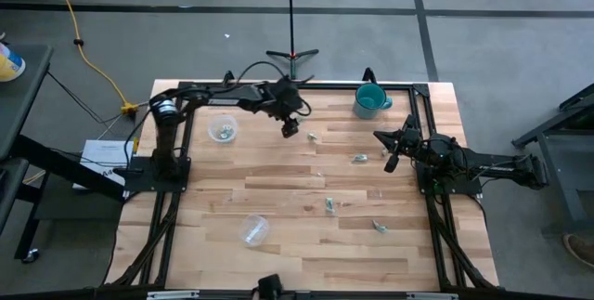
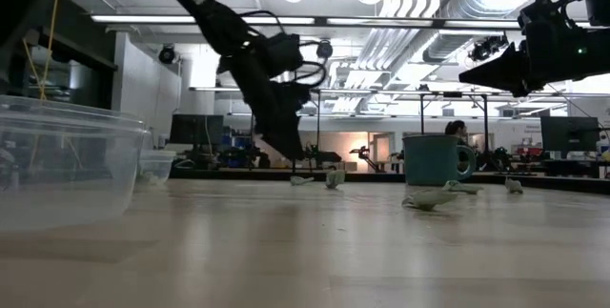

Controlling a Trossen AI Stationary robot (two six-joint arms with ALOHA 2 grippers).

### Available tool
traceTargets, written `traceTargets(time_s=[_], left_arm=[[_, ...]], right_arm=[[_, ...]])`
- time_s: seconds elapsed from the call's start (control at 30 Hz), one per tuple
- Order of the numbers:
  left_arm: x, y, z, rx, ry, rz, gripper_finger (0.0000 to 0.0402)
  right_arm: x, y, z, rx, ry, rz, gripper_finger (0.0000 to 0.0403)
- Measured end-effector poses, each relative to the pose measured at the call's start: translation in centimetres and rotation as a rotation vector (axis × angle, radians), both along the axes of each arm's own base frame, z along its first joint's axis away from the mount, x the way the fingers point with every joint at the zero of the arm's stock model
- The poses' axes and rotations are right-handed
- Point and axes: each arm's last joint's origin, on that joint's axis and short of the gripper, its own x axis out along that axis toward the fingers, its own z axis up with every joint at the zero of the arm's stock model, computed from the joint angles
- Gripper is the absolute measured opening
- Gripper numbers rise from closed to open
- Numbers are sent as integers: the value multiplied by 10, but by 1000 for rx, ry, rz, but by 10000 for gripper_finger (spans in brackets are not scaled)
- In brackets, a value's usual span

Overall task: Pick and place Stevia / Truvia into bins
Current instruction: Put the stevia packet into the top transparent container

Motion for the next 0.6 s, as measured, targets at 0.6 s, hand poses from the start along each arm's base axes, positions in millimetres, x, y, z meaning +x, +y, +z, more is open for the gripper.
traceTargets(time_s=[0.6], left_arm=[[8, 31, -15, -107, 116, 39, 288]], right_arm=[[0, 0, -1, 1, 7, 2, 0]])
